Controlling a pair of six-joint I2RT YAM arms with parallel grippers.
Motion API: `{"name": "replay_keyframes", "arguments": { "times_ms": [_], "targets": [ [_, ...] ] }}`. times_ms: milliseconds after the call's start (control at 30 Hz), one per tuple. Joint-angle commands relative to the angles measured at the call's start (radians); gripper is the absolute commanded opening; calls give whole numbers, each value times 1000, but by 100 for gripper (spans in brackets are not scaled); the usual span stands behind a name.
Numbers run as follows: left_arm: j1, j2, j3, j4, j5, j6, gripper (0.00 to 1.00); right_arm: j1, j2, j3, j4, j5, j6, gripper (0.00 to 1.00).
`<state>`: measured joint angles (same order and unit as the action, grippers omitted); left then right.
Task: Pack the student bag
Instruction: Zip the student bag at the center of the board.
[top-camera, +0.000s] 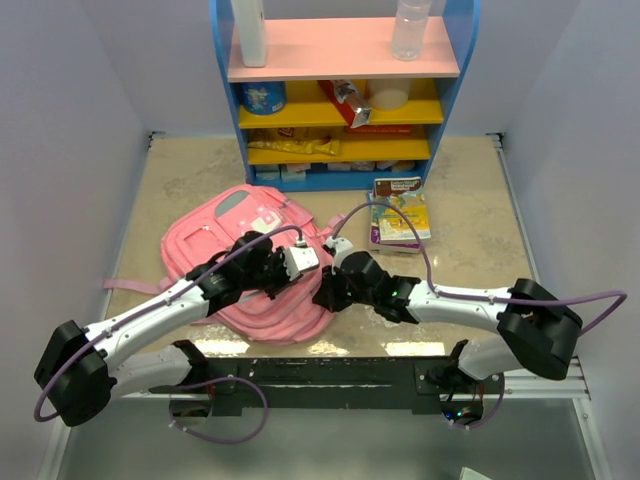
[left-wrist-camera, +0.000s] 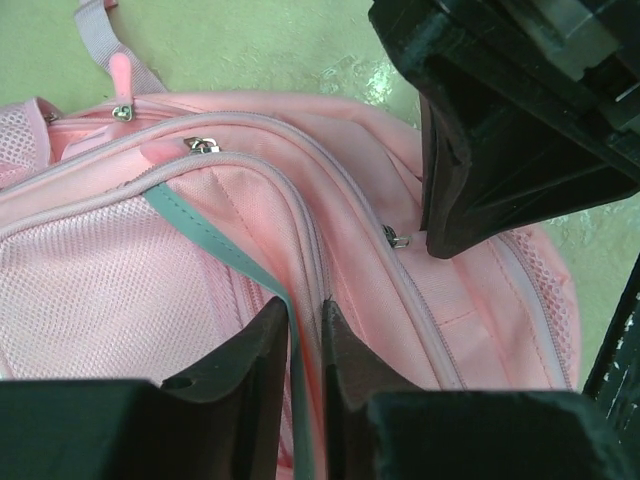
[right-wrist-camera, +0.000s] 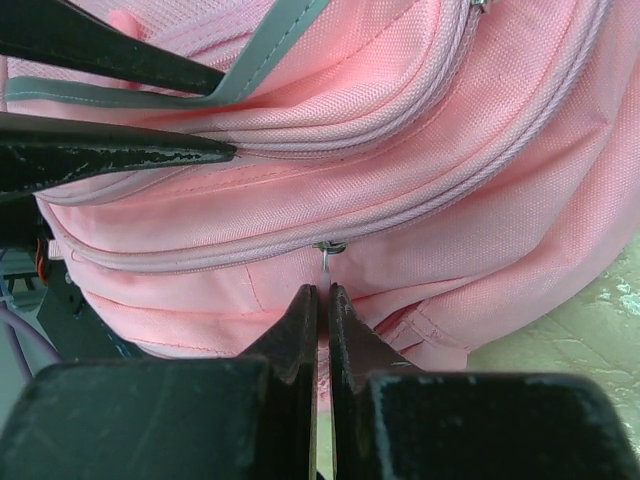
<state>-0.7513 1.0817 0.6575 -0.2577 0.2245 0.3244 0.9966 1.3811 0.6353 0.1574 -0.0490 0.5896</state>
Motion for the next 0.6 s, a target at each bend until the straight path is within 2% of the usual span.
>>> {"name": "replay_keyframes", "arguments": {
  "times_ms": [0, 67, 100, 167, 200, 233, 267, 500, 533, 567],
  "targets": [
    [-13, 6, 4, 18, 75, 11, 20, 4, -45, 10, 64, -23, 7, 0],
    [-13, 4, 5, 12, 84, 18, 25, 5, -47, 14, 51, -20, 1, 0],
    [-14, 3, 8, 8, 84, 18, 40, 5, -50, 14, 50, -18, 1, 0],
    [-14, -6, 5, 0, 93, 25, 47, 4, -50, 10, 51, -15, 3, 0],
    [-14, -8, 5, -2, 98, 30, 39, 5, -47, 9, 51, -17, 3, 0],
    [-14, -8, 5, -3, 101, 31, 23, 4, -45, 9, 48, -15, 4, 0],
    [-14, -6, 5, -2, 101, 30, 0, 4, -45, 9, 44, -12, 4, 0],
    [-26, -12, 14, -54, 176, 85, 0, 4, -54, 21, -9, 9, -10, 0],
    [-31, -19, 14, -57, 180, 90, 6, 4, -53, 21, -12, 9, -10, 0],
    [-31, -20, 14, -57, 180, 90, 29, 4, -53, 21, -9, 9, -10, 0]
  ]
}}
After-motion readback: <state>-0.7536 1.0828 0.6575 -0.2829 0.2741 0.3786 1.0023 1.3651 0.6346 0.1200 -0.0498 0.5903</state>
